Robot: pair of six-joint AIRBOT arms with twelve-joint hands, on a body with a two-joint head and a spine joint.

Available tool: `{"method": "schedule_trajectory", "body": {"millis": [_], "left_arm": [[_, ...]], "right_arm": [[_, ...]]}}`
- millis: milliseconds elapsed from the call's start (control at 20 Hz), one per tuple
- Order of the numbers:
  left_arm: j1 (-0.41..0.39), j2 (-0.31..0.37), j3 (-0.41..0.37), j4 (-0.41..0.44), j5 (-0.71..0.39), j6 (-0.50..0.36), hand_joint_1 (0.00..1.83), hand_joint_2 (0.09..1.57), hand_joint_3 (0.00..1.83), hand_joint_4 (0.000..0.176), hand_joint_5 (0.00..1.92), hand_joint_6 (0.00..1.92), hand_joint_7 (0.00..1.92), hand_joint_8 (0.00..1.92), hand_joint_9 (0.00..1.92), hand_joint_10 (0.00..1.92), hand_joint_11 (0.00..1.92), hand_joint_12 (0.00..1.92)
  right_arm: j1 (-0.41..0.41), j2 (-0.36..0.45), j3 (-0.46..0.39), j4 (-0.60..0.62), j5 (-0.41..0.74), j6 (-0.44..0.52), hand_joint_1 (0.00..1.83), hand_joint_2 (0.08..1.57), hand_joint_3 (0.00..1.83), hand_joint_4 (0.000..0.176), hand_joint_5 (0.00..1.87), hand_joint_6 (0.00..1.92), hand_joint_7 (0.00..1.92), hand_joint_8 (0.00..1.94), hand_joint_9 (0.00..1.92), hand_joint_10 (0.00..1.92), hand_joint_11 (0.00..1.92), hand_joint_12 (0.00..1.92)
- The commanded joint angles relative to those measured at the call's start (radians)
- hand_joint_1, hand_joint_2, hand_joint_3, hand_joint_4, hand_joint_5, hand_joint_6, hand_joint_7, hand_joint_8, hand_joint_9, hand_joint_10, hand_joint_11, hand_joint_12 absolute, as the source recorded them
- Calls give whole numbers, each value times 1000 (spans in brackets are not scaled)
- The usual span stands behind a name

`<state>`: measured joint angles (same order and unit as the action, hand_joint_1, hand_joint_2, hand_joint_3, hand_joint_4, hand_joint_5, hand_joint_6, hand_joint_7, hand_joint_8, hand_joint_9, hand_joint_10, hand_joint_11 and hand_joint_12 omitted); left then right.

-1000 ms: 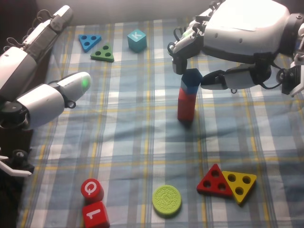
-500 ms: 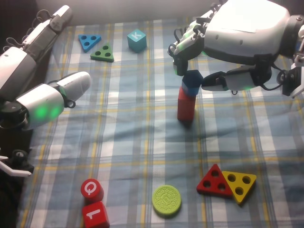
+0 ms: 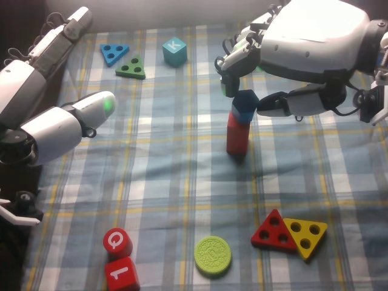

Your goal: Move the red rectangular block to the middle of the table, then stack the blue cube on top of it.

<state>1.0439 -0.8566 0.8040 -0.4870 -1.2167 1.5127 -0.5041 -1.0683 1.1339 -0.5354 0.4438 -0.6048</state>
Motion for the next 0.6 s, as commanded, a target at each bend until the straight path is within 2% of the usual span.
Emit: {"method": "schedule_trajectory", "body": {"millis": [0,50,150,250,350,550], "left_arm": [[-6,-3,5,28,-118,-9,704,1347,2,55,39,0,0,0,0,0,0,0],[-6,-3,5,28,-118,-9,727,1343,0,51,47,3,0,0,0,0,0,0],[-5,-4,5,28,-118,-9,703,1336,0,64,38,1,0,0,0,0,0,0],[-5,-4,5,28,-118,-9,697,1339,0,57,42,3,0,0,0,0,0,0],[-5,-4,5,28,-118,-9,695,1342,1,68,34,0,0,0,0,0,0,0],[-5,-4,5,28,-118,-9,707,1344,1,53,41,3,0,0,0,0,0,0]], "right_arm": [[7,-2,-2,24,103,-4,1183,1223,1,0,812,1113,755,1527,544,1648,495,1921],[7,-2,-2,24,103,-4,1179,1226,1,0,793,1141,759,1518,550,1614,484,1921],[7,-2,-2,24,103,-4,1176,1226,0,0,771,1177,781,1479,556,1575,455,1918],[7,-2,-2,24,104,-4,1176,1229,1,0,746,1201,790,1474,574,1571,476,1917],[7,-2,-2,24,104,-4,1162,1243,3,0,707,1266,778,1481,553,1552,448,1912],[7,-2,-2,24,104,-4,1164,1241,0,0,711,1264,782,1470,555,1540,448,1898]]}}
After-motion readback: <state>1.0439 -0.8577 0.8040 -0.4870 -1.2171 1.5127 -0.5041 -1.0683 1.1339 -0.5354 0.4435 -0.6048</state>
